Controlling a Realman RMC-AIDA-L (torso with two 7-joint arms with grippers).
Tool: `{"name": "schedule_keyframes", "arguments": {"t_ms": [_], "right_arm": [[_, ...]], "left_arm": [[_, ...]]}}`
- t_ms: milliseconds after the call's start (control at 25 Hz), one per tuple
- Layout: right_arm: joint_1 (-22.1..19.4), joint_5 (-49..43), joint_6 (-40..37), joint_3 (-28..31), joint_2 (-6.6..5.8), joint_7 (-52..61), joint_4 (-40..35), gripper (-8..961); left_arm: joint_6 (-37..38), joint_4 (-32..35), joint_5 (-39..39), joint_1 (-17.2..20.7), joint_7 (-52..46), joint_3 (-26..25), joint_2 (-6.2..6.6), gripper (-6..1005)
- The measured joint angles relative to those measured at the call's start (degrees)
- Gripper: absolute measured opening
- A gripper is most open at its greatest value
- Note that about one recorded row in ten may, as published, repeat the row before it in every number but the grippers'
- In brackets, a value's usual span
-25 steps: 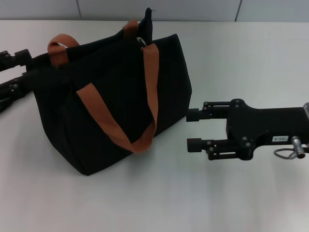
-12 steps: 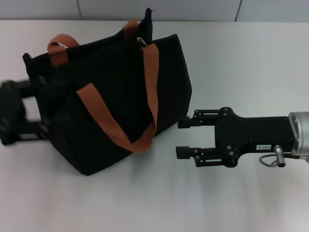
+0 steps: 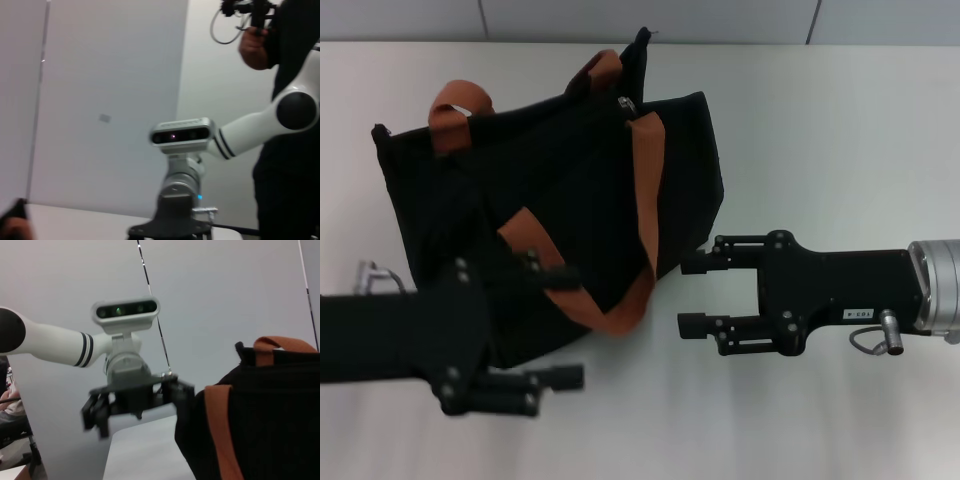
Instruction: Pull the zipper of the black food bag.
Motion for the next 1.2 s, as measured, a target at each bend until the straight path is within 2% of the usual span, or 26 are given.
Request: {"name": "schedule_keyframes", "arguments": {"t_ms": [200, 440, 600, 640, 720, 840, 920, 1000, 1200], "right_arm": [[-0.1, -0.2, 0.1, -0.1, 0.0, -1.5, 0.8, 692], [1.6, -0.2, 0.8, -1.2, 0.01, -2.1, 2.4, 692], [2.6, -0.2, 2.9, -1.6, 0.21, -2.2, 3.5, 692], [2.8, -0.2, 3.2, -1.6, 0.21, -2.2, 3.8, 692], [3.2, -0.2, 3.2, -1.6, 0.18, -2.2, 4.1, 692], [3.3, -0.2, 3.3, -1.6, 0.12, -2.2, 4.0, 693], [3.3, -0.2, 3.2, -1.5, 0.11, -2.0, 3.9, 693], [3.5, -0.2, 3.1, -1.5, 0.1, -1.9, 4.0, 692], [3.0, -0.2, 2.7, -1.5, 0.04, -1.9, 4.2, 692]], "left_arm": [[-0.3, -3.0, 0.4, 0.0, 4.0, 1.0, -0.21, 809], [0.1, -3.1, -0.8, -0.4, 4.0, 0.2, 0.4, 809], [0.1, -3.4, -6.3, -0.1, 4.7, -0.1, -0.05, 809], [0.2, -3.6, -9.6, 0.2, 4.5, 0.9, 0.1, 809], [0.3, -3.4, -11.4, 0.5, 4.4, 2.7, 0.31, 809], [0.4, -2.9, -12.9, 1.1, 4.2, 9.2, 0.93, 809], [0.2, -3.3, -12.4, 1.2, 4.4, 12.4, 1.21, 809], [-0.6, -5.5, -9.9, 1.2, 5.8, 13.1, 1.29, 809], [-8.0, -10.6, -4.0, 1.1, 9.1, 8.3, 2.05, 809]]}}
